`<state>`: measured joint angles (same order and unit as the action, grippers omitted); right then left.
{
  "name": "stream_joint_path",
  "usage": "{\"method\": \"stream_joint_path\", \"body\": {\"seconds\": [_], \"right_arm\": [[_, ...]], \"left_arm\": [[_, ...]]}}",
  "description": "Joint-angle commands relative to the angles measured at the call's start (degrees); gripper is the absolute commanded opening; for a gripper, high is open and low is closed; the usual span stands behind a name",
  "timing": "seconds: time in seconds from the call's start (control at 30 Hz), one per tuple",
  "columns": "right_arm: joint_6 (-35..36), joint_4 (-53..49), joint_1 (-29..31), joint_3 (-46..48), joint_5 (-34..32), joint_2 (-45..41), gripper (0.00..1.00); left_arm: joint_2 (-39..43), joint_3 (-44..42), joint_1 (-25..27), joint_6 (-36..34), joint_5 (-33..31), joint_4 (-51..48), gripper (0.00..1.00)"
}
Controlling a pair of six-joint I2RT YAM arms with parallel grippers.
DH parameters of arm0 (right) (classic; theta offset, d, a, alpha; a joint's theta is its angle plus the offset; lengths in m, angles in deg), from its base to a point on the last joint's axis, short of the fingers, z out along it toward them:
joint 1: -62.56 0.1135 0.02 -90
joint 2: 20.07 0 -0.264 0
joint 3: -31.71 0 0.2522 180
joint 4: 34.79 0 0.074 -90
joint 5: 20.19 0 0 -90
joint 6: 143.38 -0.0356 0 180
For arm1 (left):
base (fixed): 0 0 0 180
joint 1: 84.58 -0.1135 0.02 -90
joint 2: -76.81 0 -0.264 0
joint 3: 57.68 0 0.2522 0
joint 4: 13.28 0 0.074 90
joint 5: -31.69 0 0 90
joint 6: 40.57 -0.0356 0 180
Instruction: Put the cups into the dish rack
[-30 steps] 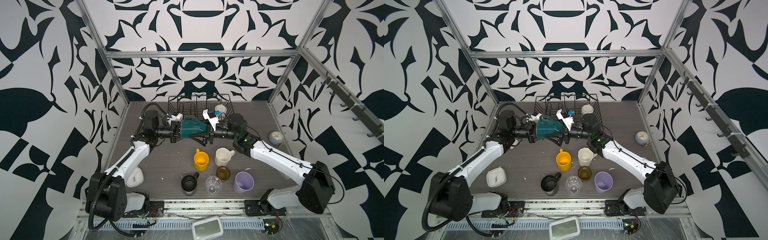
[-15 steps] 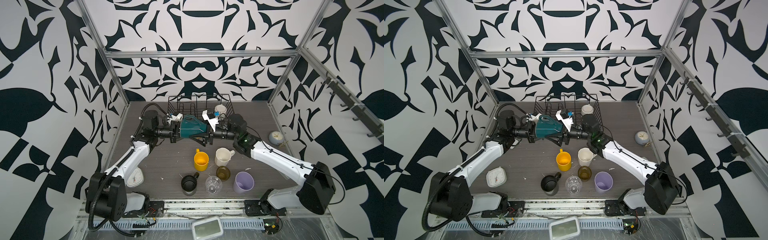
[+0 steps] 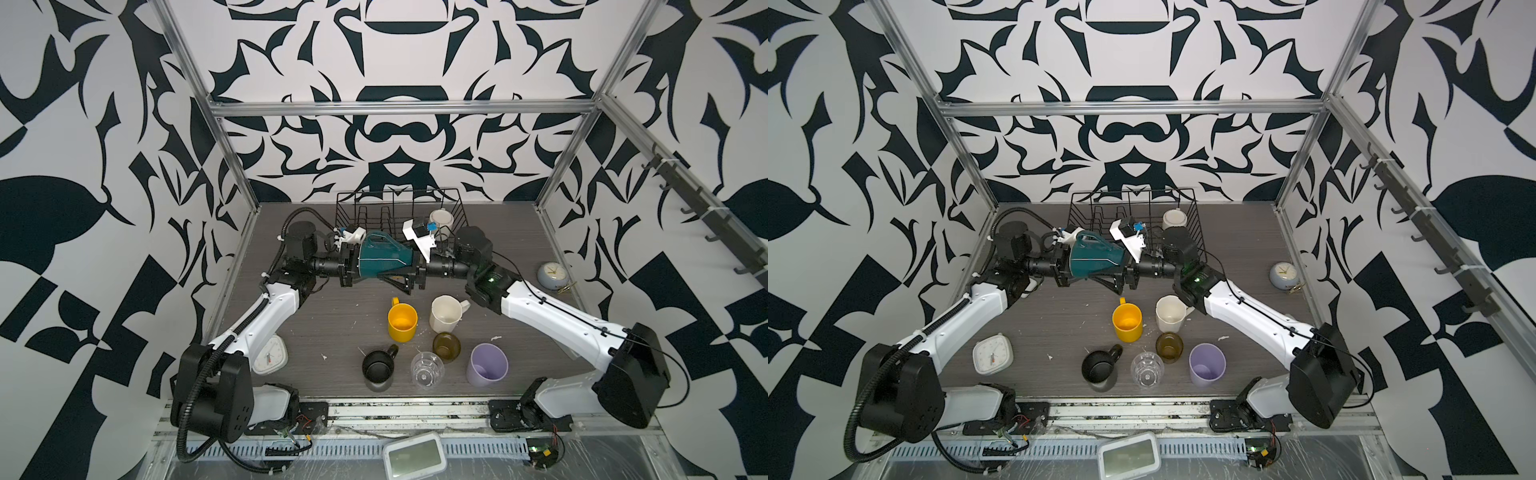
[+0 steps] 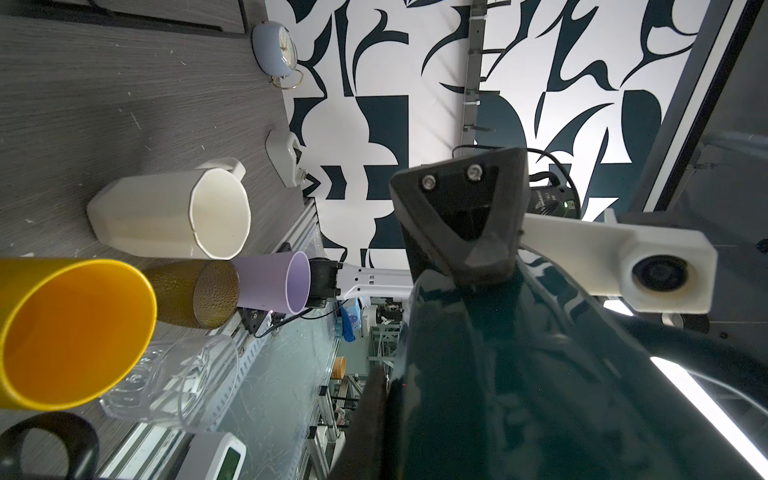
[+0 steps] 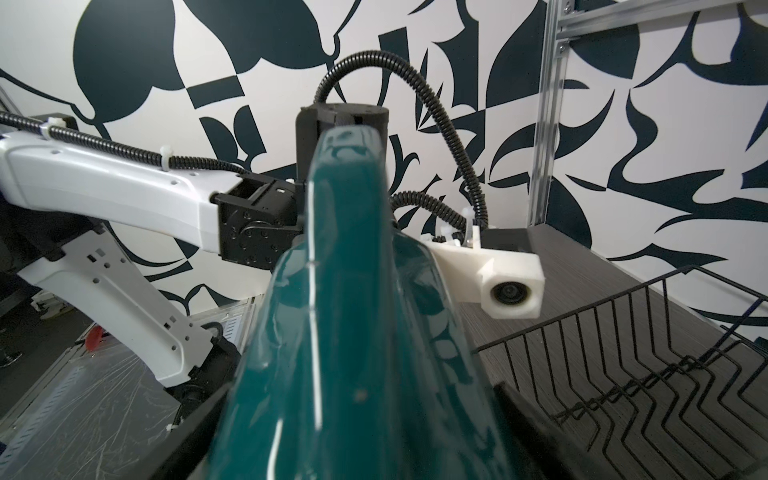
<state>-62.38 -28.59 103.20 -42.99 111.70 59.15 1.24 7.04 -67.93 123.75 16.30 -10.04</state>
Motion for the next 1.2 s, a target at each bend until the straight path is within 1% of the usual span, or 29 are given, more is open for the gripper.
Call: {"method": "stream_joint_path", "body": {"seconds": [0.0,0.07,0.17,0.3,0.33,0.4,0.5,0.53,0.63,0.7,0.8,0.87,0.97,1.1,1.17], "right_arm": [[-0.66,2.61,2.78,-3.74,0.45,1.46,0.89],[-0.67,2.45,2.91,-3.96,0.47,1.54,0.76],[-0.70,2.27,2.99,-4.03,0.04,1.25,0.53],[-0.54,1.52,3.04,-4.00,-0.22,0.52,0.33],[-0.41,1.17,3.02,-4.00,-0.51,0.24,0.26],[-0.16,0.70,3.03,-4.00,-1.07,-0.33,0.17],[0.18,-0.57,3.03,-4.34,-1.33,-0.75,0.06],[0.29,-1.20,3.04,-4.69,-1.45,-0.89,0.00],[0.02,-2.01,3.02,-5.31,-1.46,-0.97,0.00],[-0.15,-2.66,3.04,-5.84,-1.58,-1.18,0.00],[-0.67,-2.83,3.04,-6.04,-2.11,-1.94,0.00],[-0.94,-2.82,3.04,-6.02,-2.83,-2.52,0.00],[-0.98,-3.09,3.04,-5.98,-3.47,-3.49,0.00],[-1.11,-4.79,3.04,-6.44,-4.86,-4.63,0.00],[-1.11,-5.80,3.04,-6.70,-5.47,-5.34,0.00]], "left_arm": [[0.84,0.04,2.83,0.49,0.03,3.32,0.00],[0.78,-0.31,2.87,0.48,-0.01,3.38,0.00],[0.71,-0.51,2.87,0.56,-0.18,3.40,0.00],[0.47,0.12,2.87,0.54,-0.25,3.31,0.00],[0.43,0.19,2.84,0.58,-0.21,3.27,0.00],[0.34,0.28,2.86,0.59,-0.25,3.24,0.00],[0.16,0.26,2.82,0.65,-0.34,3.13,0.00],[0.07,0.22,2.85,0.65,-0.34,3.16,0.02],[-0.05,0.28,2.82,0.69,-0.44,3.13,0.06],[0.02,0.37,2.86,0.73,-0.43,3.05,0.11],[0.07,0.37,2.82,0.73,-0.43,2.96,0.26],[0.12,0.37,2.87,0.70,-0.51,2.88,0.39],[0.12,0.54,2.78,0.60,-0.61,2.79,0.52],[0.17,0.63,2.67,0.56,-0.61,2.61,0.64],[0.33,0.63,2.63,0.23,-0.71,2.31,0.68]]}}
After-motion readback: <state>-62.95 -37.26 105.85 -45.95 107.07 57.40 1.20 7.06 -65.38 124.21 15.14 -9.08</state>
